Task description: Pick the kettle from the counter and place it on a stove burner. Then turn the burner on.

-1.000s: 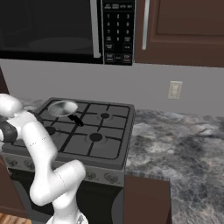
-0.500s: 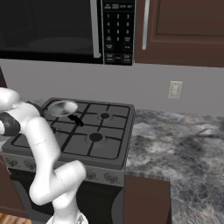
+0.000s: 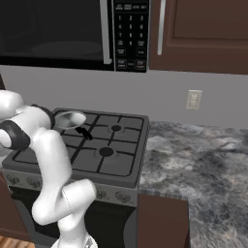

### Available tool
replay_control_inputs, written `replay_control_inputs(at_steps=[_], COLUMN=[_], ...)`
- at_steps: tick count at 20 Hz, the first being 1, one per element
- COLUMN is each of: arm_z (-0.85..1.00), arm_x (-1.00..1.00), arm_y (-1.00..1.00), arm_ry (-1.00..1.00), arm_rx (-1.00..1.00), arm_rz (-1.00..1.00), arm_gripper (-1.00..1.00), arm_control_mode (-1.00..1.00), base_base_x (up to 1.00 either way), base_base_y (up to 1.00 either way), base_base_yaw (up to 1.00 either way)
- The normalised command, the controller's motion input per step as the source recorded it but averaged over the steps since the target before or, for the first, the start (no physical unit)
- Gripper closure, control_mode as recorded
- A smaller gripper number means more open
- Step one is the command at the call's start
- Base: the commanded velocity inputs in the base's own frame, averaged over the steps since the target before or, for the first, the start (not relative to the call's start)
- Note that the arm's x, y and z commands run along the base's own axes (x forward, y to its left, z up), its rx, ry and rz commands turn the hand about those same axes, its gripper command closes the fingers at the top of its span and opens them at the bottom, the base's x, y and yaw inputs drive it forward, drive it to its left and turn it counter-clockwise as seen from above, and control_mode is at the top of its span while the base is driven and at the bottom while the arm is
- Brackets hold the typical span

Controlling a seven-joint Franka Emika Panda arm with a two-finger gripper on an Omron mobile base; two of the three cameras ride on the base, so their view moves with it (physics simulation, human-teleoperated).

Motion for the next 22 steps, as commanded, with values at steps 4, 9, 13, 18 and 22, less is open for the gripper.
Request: replay_control_inputs(at_steps=[4,9,13,18,22], arm_z=[0.65,0.35,0.22,0.51,0.46], arm_x=[-0.41,-0.38,-0.13,0.00,0.00], arm_y=[-0.66,-0.67,-0.76,-0.73,-0.75], arm_ry=[-0.03,0.01,0.08,0.11,0.14], arm_rx=[0.15,0.03,0.00,0.03,0.07], arm_rz=[-0.12,-0.12,-0.15,-0.18,-0.18], arm_gripper=[1.00,1.00,1.00,1.00,1.00], arm_control_mode=[-1.00,-1.00,-1.00,-1.00,-1.00], base_base_x=[0.00,0.00,0.00,0.00,0.00], base_base_y=[0.00,0.00,0.00,0.00,0.00], base_base_yaw=[0.00,0.00,0.00,0.00,0.00])
